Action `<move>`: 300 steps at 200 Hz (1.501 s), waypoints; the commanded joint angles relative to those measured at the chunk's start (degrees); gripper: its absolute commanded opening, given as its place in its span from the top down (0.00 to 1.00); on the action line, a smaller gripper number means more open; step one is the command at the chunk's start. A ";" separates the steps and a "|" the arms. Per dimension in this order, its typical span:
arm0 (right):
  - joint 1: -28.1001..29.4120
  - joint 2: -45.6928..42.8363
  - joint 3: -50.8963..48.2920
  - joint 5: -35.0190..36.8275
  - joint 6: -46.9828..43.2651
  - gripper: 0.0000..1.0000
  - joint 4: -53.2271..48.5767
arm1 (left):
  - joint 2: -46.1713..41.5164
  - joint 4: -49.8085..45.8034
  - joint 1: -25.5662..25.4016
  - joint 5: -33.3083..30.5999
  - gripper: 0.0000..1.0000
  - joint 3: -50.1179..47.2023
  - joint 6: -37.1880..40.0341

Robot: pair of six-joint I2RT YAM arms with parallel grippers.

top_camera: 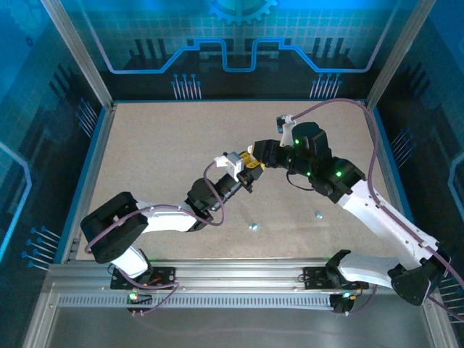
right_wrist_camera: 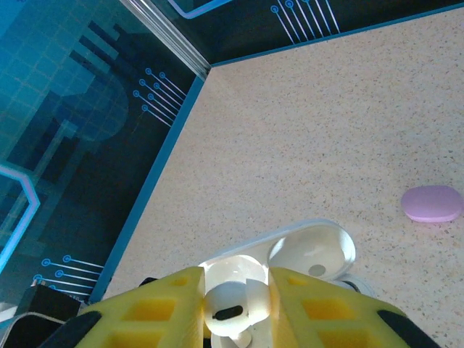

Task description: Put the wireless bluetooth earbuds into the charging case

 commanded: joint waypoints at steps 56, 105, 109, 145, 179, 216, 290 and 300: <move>0.80 -1.53 -0.62 -1.49 -5.37 0.70 -2.15 | -1.06 3.37 -0.48 -2.23 0.77 3.15 -1.41; 0.82 -1.75 0.27 -0.61 -6.63 0.65 -3.29 | -1.42 3.71 -0.48 -1.20 0.78 2.79 -0.70; 0.80 -1.80 0.37 -0.69 -6.71 0.65 -3.34 | -1.36 3.73 -0.48 -1.11 0.78 2.78 -0.66; 0.78 -1.93 1.73 -0.93 -6.92 0.60 -3.54 | -1.38 3.58 -0.48 -0.98 0.78 2.47 -0.59; 0.73 -2.62 3.64 -1.80 -8.33 0.55 -3.01 | -1.37 3.57 -0.48 -1.13 0.78 1.64 -0.06; 0.62 -2.91 8.11 -2.82 -11.34 0.51 -3.62 | -1.94 2.27 -0.48 0.01 0.78 -0.06 1.68; -8.53 13.28 27.28 -6.51 -15.91 0.48 -29.77 | -7.95 -2.98 -0.39 9.85 0.77 -3.68 9.65; -8.86 15.30 29.02 -7.95 -16.76 0.48 -31.69 | -8.59 -3.40 -0.30 10.61 0.77 -3.93 10.48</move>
